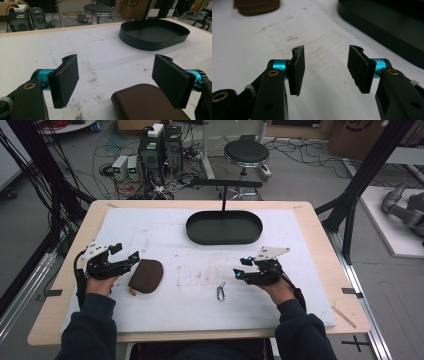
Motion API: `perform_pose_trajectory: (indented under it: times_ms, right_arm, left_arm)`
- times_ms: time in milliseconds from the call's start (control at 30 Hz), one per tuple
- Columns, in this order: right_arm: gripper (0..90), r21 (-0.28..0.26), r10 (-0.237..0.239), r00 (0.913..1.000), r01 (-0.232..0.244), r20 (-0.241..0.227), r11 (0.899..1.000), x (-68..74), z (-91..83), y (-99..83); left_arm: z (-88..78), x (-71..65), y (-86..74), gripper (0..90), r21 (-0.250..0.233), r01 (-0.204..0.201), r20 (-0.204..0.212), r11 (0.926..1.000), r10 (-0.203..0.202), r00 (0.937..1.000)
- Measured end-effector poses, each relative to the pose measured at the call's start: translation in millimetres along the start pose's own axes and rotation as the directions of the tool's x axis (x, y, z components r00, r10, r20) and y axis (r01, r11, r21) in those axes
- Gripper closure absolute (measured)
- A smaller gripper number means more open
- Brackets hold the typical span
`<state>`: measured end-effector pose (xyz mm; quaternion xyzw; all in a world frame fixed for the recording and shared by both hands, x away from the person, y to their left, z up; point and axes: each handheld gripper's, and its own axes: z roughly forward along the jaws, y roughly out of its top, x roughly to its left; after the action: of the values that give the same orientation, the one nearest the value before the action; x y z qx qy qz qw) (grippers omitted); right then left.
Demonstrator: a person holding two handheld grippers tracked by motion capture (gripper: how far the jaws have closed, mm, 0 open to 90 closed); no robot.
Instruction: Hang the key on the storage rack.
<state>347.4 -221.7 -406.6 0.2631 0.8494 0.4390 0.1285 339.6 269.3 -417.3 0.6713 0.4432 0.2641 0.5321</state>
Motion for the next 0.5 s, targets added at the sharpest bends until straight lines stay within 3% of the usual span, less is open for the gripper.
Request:
perform_pose_trajectory:
  times_ms: [33, 133, 167, 233, 333, 367, 433, 467, 500]
  right_arm:
    - [57.1, 0.021, -0.016, 0.9991, 0.017, -0.039, 1.000, 4.8, 7.9, 1.4]
    - [58.8, 0.040, -0.041, 0.9965, 0.044, -0.073, 0.998, 7.5, 12.9, 1.3]
    - [58.8, 0.050, -0.068, 0.9918, 0.073, -0.108, 0.996, 8.3, 15.5, 0.6]
    - [58.6, 0.053, -0.090, 0.9883, 0.097, -0.123, 0.994, 8.8, 16.6, 0.2]
    - [55.4, 0.066, -0.171, 0.9721, 0.183, -0.161, 0.981, 12.4, 22.9, -1.2]
    - [55.2, 0.085, -0.217, 0.9588, 0.236, -0.183, 0.968, 13.9, 29.9, -3.0]
    - [55.1, 0.097, -0.224, 0.9558, 0.246, -0.190, 0.964, 14.5, 32.5, -3.9]
    - [55.1, 0.119, -0.247, 0.9451, 0.276, -0.214, 0.954, 14.0, 39.3, -6.2]
    - [55.1, 0.119, -0.247, 0.9451, 0.276, -0.214, 0.954, 14.0, 39.3, -6.2]
  left_arm:
    - [0.0, 0.0, -0.1, 21.5, 0.000, 0.002, 0.001, 1.0000, -0.002, 1.0000]
    - [-0.3, 0.0, -0.1, 21.5, 0.002, 0.000, 0.004, 1.0000, 0.000, 1.0000]
    - [-0.2, -0.1, -0.2, 21.6, 0.002, 0.000, 0.003, 1.0000, 0.000, 1.0000]
    - [0.2, -0.2, -0.6, 21.6, 0.007, 0.001, 0.007, 1.0000, -0.001, 1.0000]
    - [0.9, -1.0, -0.9, 21.8, 0.013, 0.000, 0.009, 0.9999, 0.000, 1.0000]
    - [0.8, -1.7, -0.7, 22.2, 0.015, -0.003, 0.007, 0.9999, 0.003, 1.0000]
    - [0.2, -2.6, -0.2, 22.8, 0.010, -0.009, 0.007, 0.9999, 0.009, 0.9999]
    - [0.2, -3.0, -0.1, 23.8, 0.008, -0.007, 0.008, 0.9999, 0.007, 0.9999]
    - [0.2, -2.8, -0.2, 23.8, 0.009, -0.008, 0.007, 0.9999, 0.008, 0.9999]
